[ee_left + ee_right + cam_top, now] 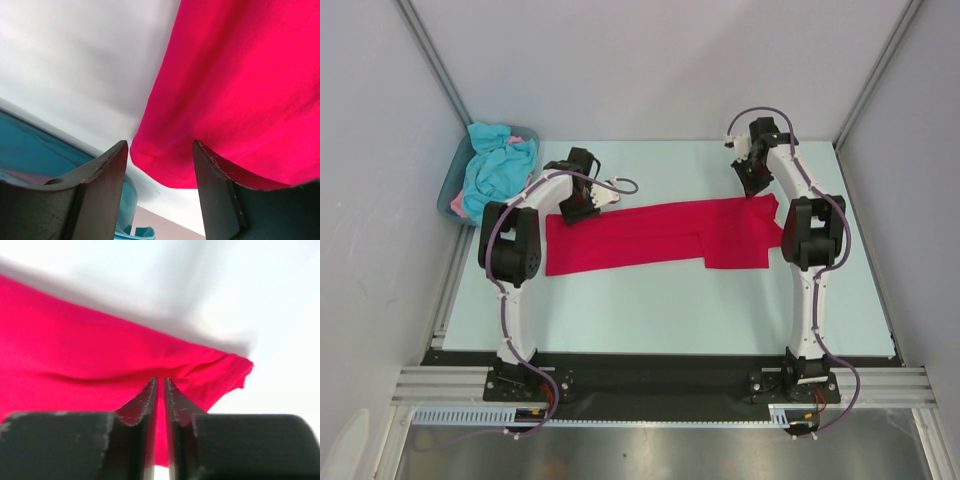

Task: Fold and stack the t-shirts
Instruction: Fold the tshirt

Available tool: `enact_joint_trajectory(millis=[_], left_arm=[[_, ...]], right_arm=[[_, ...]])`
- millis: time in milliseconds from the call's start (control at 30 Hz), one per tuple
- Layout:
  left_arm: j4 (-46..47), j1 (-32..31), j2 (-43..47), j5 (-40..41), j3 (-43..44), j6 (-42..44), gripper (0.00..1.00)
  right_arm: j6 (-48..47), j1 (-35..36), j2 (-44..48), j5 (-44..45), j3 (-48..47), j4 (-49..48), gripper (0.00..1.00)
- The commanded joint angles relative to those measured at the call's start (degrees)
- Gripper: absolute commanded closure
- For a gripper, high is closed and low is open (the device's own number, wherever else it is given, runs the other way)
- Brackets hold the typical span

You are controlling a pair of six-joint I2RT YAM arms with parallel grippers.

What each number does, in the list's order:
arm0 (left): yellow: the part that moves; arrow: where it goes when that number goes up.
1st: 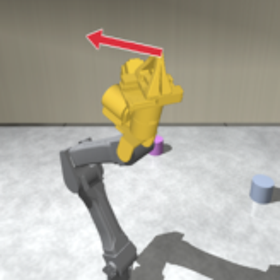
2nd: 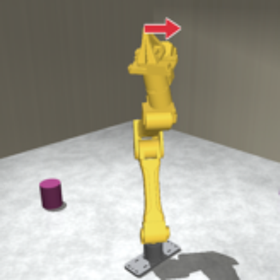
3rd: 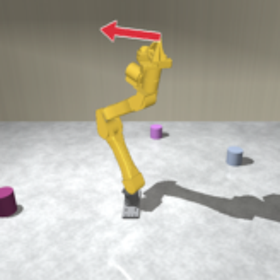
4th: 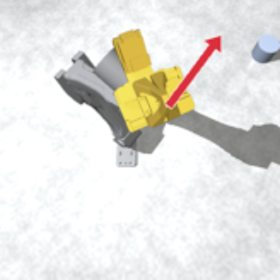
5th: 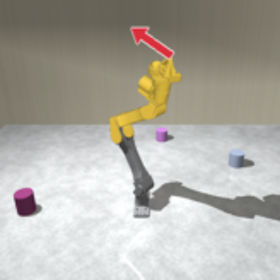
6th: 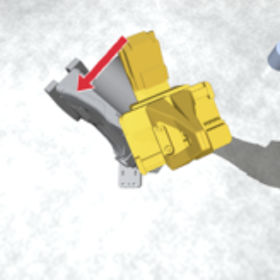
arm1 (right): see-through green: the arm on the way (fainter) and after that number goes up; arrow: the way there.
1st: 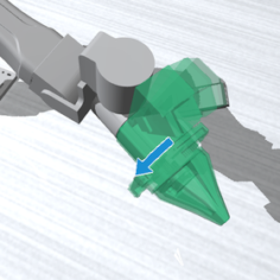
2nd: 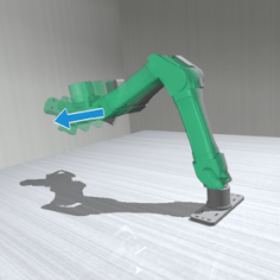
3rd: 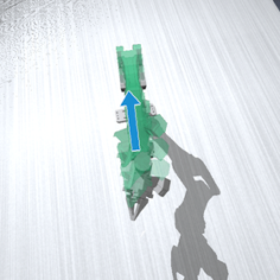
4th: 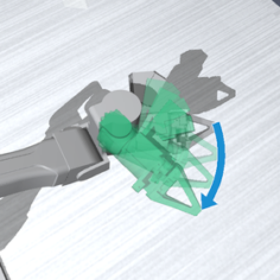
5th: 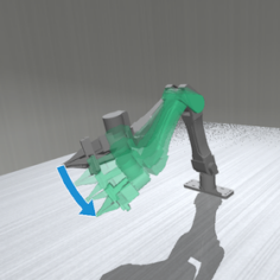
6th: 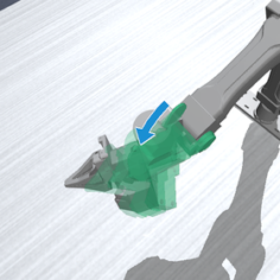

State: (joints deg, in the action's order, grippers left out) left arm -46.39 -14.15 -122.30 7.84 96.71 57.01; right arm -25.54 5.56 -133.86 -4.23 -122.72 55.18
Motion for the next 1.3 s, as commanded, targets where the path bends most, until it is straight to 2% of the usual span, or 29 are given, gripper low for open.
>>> enact_joint_trajectory(millis=[0, 133, 400, 600, 700, 800, 833, 933, 1133, 1267], left_arm=[[0.60, -0.53, 0.13, 0.77, -0.64, -0.24, 0.40], [0.60, -0.53, 0.40, 1.04, -0.90, -0.06, 0.40], [0.60, -0.61, 0.48, 1.22, -0.64, -0.41, 0.40], [0.60, -0.96, 1.10, 2.01, -1.52, -0.32, 0.40], [0.51, -1.05, 1.36, 2.53, -1.61, -0.06, 0.39], [0.42, -1.23, 1.54, 3.15, -1.43, 0.11, 0.40], [0.34, -1.23, 1.63, 3.15, -1.35, 0.12, 0.40], [0.25, -1.40, 1.89, 3.33, -1.34, 0.20, 0.39], [-0.10, -1.49, 2.33, 4.03, -1.70, 0.38, 0.39], [-0.10, -1.58, 2.68, 3.94, -1.96, 0.29, 0.39]], right_arm=[[1.11, -1.16, -1.31, 2.38, -2.70, -1.65, 0.78], [1.54, -2.31, -2.36, 4.92, -2.88, -3.05, 0.58], [5.23, -5.12, -4.56, 8.80, -4.63, -5.25, 0.57], [7.34, -7.76, -4.83, 7.14, -6.13, -6.66, 0.57], [8.31, -8.64, -4.22, 3.10, -5.35, -7.45, 0.59], [10.42, -9.95, -3.34, -4.53, -4.55, -6.49, 0.59], [11.90, -10.39, -3.07, -10.13, -4.38, -5.70, 0.59], [13.49, -11.98, -2.20, -19.29, -3.68, -3.68, 0.58], [15.43, -15.58, 0.09, -29.41, -1.83, -0.26, 0.59], [15.35, -17.95, 2.89, -30.40, 1.41, -0.24, 0.59]])
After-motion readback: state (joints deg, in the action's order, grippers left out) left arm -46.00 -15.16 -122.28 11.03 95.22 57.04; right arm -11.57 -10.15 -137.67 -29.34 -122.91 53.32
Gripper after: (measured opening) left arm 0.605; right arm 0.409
